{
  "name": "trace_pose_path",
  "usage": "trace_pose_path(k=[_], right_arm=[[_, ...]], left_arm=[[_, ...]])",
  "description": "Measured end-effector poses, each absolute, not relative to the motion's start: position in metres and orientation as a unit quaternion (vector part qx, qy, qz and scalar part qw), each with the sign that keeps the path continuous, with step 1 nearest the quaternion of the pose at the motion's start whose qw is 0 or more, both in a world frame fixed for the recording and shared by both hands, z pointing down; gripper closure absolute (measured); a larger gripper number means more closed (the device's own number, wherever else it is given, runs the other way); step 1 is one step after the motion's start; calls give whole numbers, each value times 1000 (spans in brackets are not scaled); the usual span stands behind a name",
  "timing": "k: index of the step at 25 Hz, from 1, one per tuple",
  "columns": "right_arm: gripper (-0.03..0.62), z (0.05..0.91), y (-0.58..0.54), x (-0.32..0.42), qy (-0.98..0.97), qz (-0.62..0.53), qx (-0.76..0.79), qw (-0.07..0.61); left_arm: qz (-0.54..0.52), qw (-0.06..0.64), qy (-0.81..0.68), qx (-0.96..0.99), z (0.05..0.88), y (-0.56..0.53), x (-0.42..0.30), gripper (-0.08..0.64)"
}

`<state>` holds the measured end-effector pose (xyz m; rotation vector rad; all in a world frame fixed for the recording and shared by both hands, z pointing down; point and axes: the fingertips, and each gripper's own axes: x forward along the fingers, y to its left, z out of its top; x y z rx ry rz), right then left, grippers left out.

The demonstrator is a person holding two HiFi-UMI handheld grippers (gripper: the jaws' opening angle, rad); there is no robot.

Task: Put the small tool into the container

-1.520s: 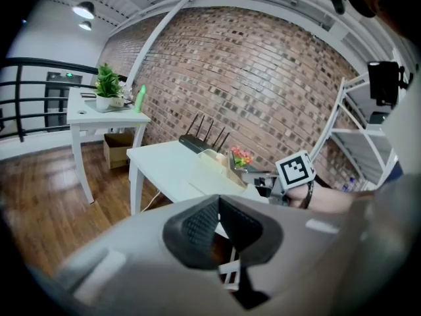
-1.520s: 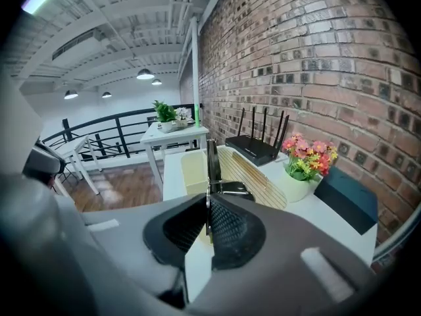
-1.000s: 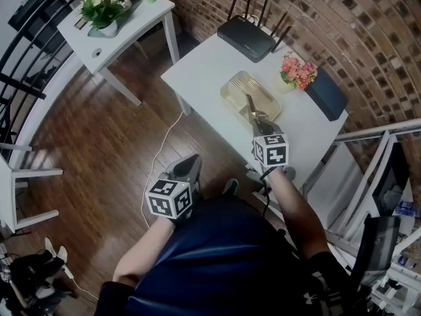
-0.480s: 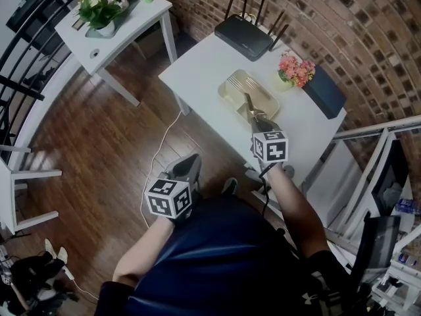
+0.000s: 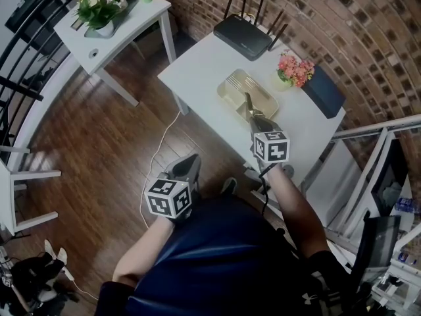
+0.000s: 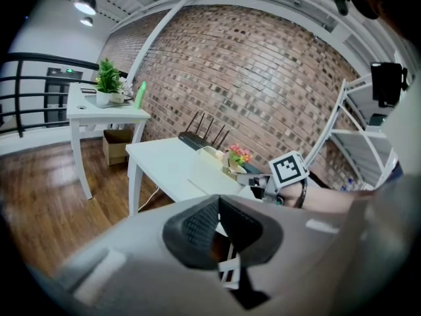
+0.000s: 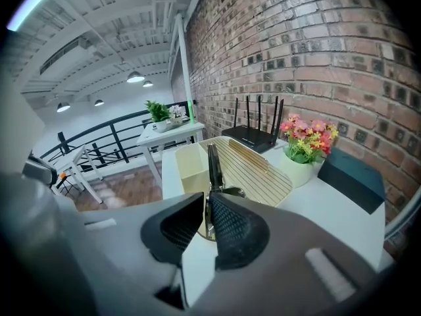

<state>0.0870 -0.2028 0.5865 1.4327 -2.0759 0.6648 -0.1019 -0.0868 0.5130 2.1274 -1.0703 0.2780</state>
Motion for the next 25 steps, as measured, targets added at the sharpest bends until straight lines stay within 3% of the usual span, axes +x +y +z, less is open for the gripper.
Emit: trace_pose_path(k=[15, 25], right_arm=[[545, 574, -201, 89, -773, 227, 537, 248], [546, 528, -182, 94, -789, 229, 546, 166]], left_arm=[[109, 364, -414, 827, 514, -86, -101, 555], [119, 359, -402, 834, 514, -85, -92, 555]])
